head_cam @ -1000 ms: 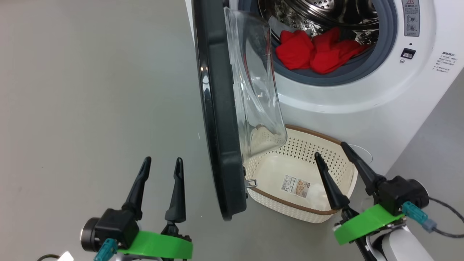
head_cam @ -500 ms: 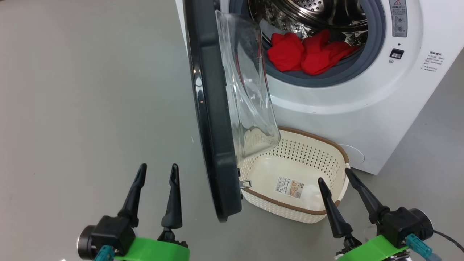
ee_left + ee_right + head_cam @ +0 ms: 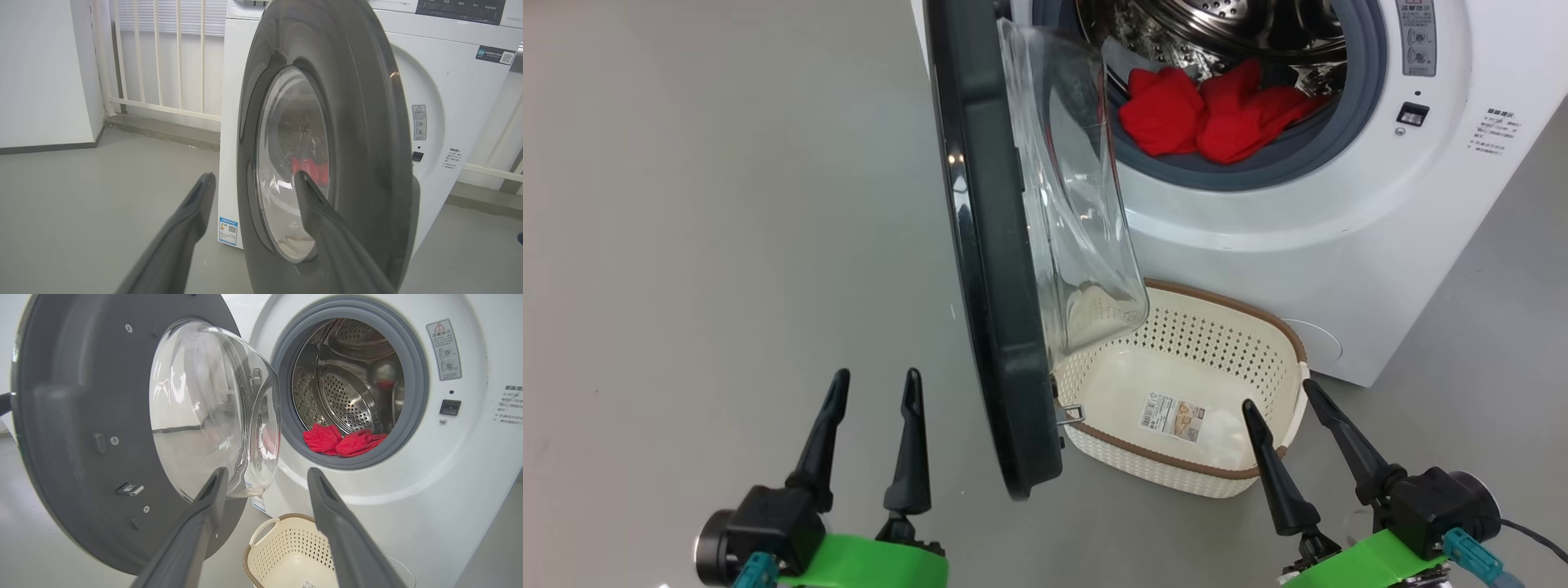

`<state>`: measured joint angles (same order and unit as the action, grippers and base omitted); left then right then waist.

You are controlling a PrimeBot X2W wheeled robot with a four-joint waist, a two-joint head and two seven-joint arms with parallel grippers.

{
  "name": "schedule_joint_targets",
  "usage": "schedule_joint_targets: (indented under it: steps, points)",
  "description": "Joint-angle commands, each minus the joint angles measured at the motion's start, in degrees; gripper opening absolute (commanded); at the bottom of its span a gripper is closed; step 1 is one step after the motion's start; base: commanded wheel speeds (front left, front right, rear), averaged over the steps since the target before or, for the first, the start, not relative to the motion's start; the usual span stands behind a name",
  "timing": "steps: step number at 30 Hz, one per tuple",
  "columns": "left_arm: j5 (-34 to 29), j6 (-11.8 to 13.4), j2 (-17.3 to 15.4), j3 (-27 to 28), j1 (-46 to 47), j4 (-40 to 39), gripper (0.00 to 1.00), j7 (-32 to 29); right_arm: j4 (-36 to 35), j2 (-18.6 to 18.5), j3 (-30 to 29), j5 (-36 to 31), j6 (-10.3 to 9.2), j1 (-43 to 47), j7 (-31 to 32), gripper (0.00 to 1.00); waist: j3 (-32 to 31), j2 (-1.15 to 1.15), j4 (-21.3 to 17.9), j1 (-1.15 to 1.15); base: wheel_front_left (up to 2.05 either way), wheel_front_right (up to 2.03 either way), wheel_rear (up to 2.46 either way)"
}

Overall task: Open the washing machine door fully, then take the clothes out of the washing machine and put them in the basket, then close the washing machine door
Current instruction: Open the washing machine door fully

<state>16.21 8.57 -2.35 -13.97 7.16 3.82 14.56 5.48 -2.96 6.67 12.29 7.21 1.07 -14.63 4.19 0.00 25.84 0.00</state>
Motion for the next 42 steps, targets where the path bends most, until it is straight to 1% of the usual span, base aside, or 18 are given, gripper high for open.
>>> schedule_joint_targets:
  steps: [1, 2, 3, 9, 13, 18, 22, 26, 30, 34, 42]
  points:
    - [0.2, 0.3, -0.5, 2.3, 1.2, -1.9, 0.75, 0.4, -1.5, 0.1, 1.4, 0.3, 0.28, -0.7, -0.4, 1.0, 0.0, 0.0, -0.1, 0.0, 0.0, 0.0, 0.0]
    - [0.1, 0.3, -0.5, 2.4, 1.2, -2.2, 0.14, 0.4, -1.4, 0.1, 1.4, 0.4, 0.28, -0.7, -0.4, 1.0, 0.0, 0.0, -0.1, 0.0, 0.0, 0.0, 0.0]
    - [0.1, 0.2, -0.5, 2.4, 1.3, -2.5, 0.0, 0.4, -1.4, 0.1, 1.3, 0.5, 0.28, -0.8, -0.4, 1.0, 0.0, 0.0, -0.1, 0.0, 0.0, 0.0, 0.0]
    - [-0.7, 0.1, -0.5, 2.8, 2.0, -5.1, 0.0, 0.4, -1.3, 0.1, 1.3, 1.1, 0.28, -1.0, -0.4, 1.0, -0.1, 0.0, -0.4, 0.0, 0.0, 0.0, 0.0]
    - [-1.1, 0.3, -0.5, 3.4, 2.7, -8.6, 0.0, 0.4, -1.1, 0.1, 1.4, 1.6, 0.28, -1.0, -0.4, 1.0, -0.2, 0.0, -0.7, 0.0, 0.0, 0.0, 0.0]
    - [-2.5, -0.1, -0.5, 2.9, 4.0, -13.9, 0.0, 0.4, -0.9, 0.1, 1.5, 2.1, 0.28, -1.2, -0.4, 1.0, -0.2, 0.0, -1.0, 0.0, 0.0, 0.0, 0.0]
    - [-3.6, -0.6, -0.5, 0.9, 5.5, -18.4, 0.0, 0.4, -0.9, 0.1, 1.4, 2.2, 0.28, -1.3, -0.4, 1.0, -0.2, 0.0, -1.2, 0.0, 0.0, 0.0, 0.0]
    - [-4.2, -1.1, -0.5, -3.6, 7.0, -20.5, 0.0, 0.4, -0.8, 0.1, 1.4, 2.2, 0.28, -1.4, -0.4, 1.0, -0.3, 0.0, -1.4, 0.0, 0.0, 0.0, 0.0]
    - [-4.6, -1.7, -0.5, -6.4, 8.2, -20.0, 0.0, -0.8, -0.7, 0.1, 1.8, 2.5, 0.28, -1.6, -0.4, 1.0, -0.3, 0.0, -1.8, 0.0, 0.0, 0.0, 0.0]
    - [-5.1, -2.8, -0.6, -9.2, 9.0, -18.5, 0.0, -2.5, -0.8, 0.1, 1.8, 2.6, 0.28, -1.8, -0.4, 1.0, 0.0, 0.0, -2.4, 0.0, 0.0, 0.0, 0.0]
    - [-4.0, -4.0, -0.5, -12.6, 9.8, -11.3, 0.0, -4.0, -0.8, 0.1, 2.0, 2.8, 0.28, -2.4, -0.4, 1.0, 0.9, 0.0, -3.3, 0.0, 0.0, 0.0, 0.0]
